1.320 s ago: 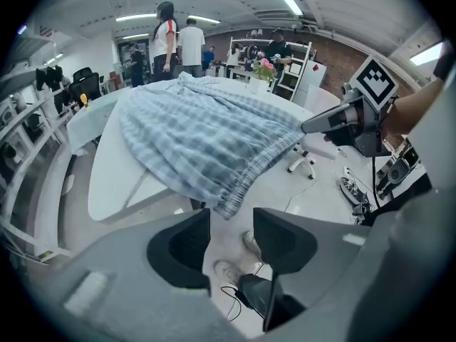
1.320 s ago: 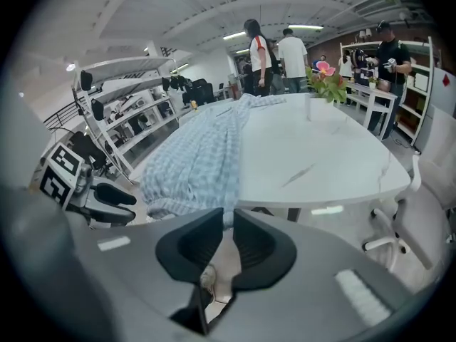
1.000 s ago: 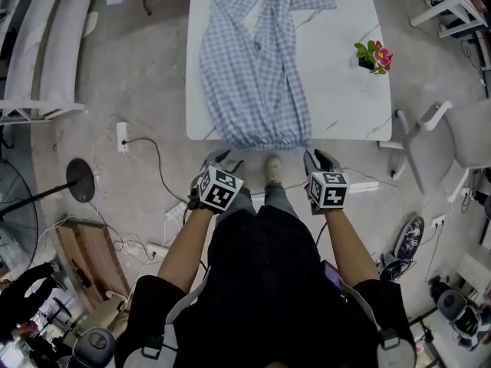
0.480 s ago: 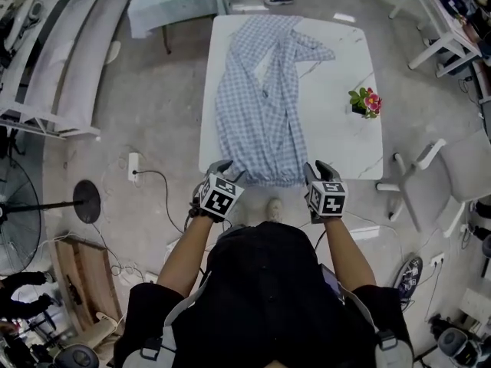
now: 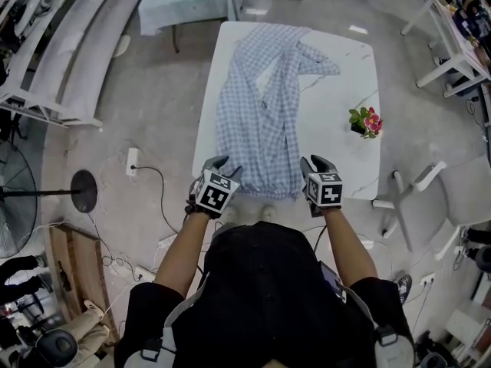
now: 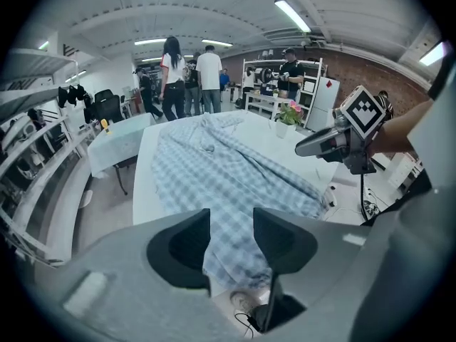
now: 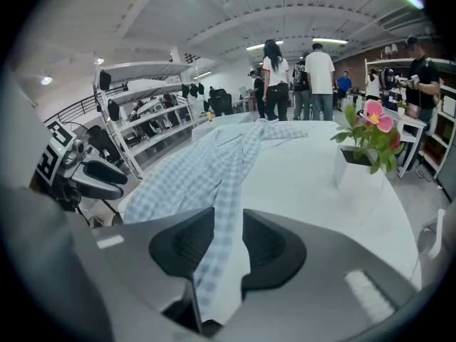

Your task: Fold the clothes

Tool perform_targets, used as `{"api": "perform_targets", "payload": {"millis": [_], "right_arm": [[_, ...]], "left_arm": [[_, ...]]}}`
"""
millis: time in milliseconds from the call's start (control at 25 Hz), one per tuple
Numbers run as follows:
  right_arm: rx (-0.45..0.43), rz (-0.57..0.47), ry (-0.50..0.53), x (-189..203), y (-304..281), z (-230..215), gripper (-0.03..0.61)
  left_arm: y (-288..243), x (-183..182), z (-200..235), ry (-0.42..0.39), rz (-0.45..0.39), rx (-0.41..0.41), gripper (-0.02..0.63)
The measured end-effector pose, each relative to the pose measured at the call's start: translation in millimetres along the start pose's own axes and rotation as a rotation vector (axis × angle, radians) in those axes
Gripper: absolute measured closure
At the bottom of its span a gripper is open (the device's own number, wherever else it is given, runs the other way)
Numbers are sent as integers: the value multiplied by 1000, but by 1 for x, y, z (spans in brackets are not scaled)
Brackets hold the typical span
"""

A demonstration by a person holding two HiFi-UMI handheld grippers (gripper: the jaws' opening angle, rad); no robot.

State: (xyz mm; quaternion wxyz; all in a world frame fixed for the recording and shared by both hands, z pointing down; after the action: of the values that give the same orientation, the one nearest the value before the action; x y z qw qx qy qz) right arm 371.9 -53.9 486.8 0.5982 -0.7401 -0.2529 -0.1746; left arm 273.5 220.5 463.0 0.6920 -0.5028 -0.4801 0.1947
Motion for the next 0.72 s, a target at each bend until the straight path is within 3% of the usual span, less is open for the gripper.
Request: {"api": "perform_targets", "payload": {"millis": [280, 720], "right_arm": [[-50, 53, 80, -26, -25, -10, 451], [-21, 70, -8, -50, -52, -11, 451]], "left_arm": [[-35, -21, -5, -18, 75, 14, 416], [-58, -43, 72, 64, 69, 17, 416]]}}
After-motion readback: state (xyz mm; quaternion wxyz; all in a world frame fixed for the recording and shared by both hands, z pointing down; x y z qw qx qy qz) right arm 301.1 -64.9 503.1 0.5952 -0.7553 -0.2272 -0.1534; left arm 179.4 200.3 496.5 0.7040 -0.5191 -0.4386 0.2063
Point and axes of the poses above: the fingertips, and each gripper's own axes: y backward along the fingers, z to its left, x out of its underside, the point moved 9 cm from there along y, backward along the fingers, and after that the axes turned 9 degrees about z, right-handed, at the moved point
